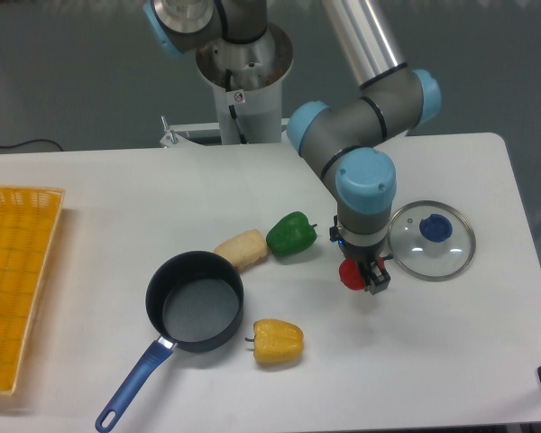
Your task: Pick up the red pepper
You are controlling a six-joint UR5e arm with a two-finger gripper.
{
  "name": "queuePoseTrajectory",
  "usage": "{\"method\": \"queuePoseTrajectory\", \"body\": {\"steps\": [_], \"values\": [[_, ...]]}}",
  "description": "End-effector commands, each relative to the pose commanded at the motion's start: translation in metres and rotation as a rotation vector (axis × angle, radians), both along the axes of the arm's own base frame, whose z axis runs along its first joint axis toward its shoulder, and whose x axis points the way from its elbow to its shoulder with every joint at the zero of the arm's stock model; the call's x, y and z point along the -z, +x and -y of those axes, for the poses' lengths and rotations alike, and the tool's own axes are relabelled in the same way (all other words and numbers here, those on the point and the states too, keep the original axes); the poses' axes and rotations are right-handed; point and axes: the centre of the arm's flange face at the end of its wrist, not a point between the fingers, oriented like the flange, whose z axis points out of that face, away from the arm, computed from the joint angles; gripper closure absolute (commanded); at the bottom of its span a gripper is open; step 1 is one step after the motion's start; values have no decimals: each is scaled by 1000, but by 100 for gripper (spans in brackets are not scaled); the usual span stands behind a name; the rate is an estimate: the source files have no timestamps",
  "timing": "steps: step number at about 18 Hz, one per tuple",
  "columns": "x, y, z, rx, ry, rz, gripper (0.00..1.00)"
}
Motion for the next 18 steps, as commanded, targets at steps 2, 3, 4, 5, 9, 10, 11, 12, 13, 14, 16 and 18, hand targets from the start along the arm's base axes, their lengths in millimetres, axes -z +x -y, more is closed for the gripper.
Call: {"method": "queuePoseTrajectory", "body": {"steps": [2, 3, 4, 5, 9, 10, 11, 12, 13, 14, 16, 18], "values": [[-14, 8, 0, -1, 17, 20, 36], [-19, 12, -2, 2, 19, 30, 36], [-25, 17, -5, 5, 18, 33, 36], [-29, 22, -7, 1, 19, 33, 36], [-35, 37, -15, -12, 6, 36, 36], [-33, 37, -14, -13, 0, 43, 36], [-33, 38, -14, -13, -2, 45, 36], [-33, 38, -14, -13, -7, 50, 36], [-33, 39, -13, -13, -12, 54, 36], [-32, 39, -13, -13, -16, 57, 36], [-30, 39, -13, -13, -19, 58, 36], [-31, 39, -13, -13, -20, 57, 36]]}}
